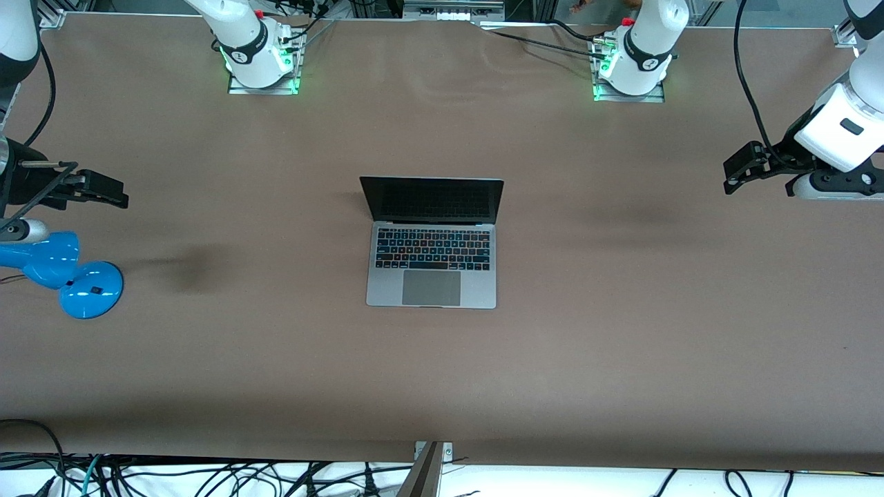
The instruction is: Close laptop with both arms from behind
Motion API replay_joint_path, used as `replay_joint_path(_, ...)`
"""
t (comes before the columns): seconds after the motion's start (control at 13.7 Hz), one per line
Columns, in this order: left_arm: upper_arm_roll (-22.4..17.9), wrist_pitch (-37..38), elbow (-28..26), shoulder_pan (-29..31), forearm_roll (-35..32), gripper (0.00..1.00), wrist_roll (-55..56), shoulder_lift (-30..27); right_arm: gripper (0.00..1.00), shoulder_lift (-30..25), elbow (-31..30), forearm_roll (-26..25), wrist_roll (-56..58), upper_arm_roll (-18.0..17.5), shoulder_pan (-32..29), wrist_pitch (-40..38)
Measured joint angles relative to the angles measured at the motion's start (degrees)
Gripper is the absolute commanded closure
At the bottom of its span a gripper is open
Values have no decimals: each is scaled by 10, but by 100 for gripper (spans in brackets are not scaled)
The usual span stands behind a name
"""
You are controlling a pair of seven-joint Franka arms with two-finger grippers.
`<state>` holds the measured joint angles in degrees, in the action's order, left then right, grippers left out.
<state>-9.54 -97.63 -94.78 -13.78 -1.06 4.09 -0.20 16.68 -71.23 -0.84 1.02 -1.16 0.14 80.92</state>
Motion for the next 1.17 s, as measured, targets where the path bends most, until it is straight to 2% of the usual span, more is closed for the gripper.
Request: replay_joint_path(1.17, 11, -3, 0, -5, 0, 0, 0, 11, 0, 0, 1, 1, 0, 0, 0, 0)
